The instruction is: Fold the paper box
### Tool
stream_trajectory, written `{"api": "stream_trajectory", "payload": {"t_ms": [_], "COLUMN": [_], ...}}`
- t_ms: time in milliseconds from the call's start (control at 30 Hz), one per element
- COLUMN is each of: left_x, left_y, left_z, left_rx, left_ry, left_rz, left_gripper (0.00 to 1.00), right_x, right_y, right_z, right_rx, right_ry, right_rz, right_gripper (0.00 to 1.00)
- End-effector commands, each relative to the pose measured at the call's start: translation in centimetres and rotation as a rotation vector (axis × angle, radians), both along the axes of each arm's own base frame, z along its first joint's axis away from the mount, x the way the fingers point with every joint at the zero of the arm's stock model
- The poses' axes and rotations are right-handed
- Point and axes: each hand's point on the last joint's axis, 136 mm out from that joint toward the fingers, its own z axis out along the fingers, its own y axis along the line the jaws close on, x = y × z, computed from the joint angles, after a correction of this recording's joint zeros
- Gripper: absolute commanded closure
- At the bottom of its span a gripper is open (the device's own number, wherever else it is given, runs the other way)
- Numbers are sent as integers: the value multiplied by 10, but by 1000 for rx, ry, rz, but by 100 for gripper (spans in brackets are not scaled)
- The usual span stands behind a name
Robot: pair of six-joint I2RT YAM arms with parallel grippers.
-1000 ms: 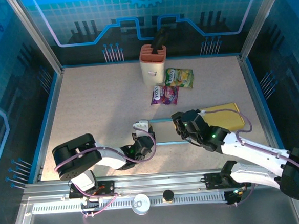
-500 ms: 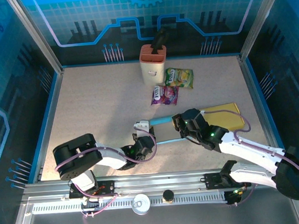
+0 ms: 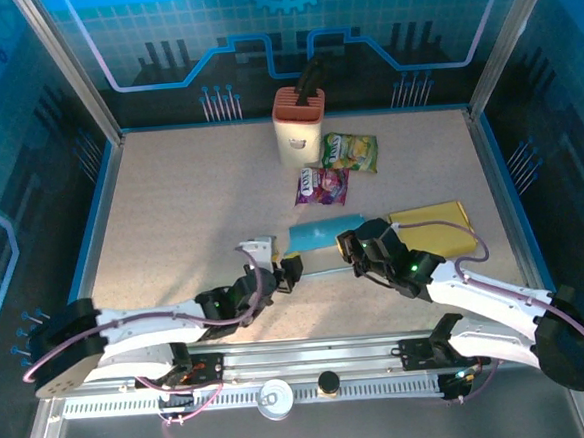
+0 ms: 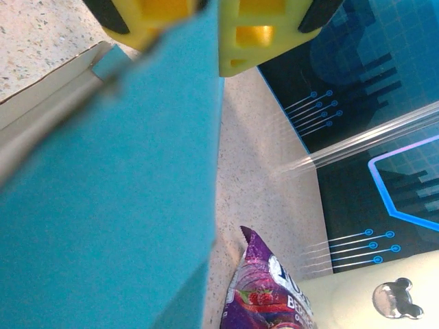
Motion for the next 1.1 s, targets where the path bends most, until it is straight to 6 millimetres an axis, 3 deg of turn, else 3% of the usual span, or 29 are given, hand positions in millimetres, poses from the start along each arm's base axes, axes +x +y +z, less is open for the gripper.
{"api": "stream_trajectory", "payload": {"t_ms": [0,233,400,633,767,1067], "left_x": [-12,5,25,46,48,42], "left_y": [15,18,19,-7,-23,-23], "left_z": [-8,2,-13,-32,-38,-45], "left_rx": [16,-131,-190,-253,-312,-340], "left_ry": [125,342,459,542,580,605], "left_rz": [17,-3,7,-51,-91,-98], "left_gripper": [36,32,33,42,50,56], "right_x": [-1,-4,-6,-7,-7,-5], "right_y": [-4,-5,-4,-2,-2,0], "right_z": [-8,-16,-21,-24,-25,-28], "right_rx": [-5,-11,-14,-15,-15,-10], "right_ry": [15,27,36,41,40,40], "right_rz": [-4,5,15,32,36,46], "right_gripper": [100,100,100,100,100,100]}}
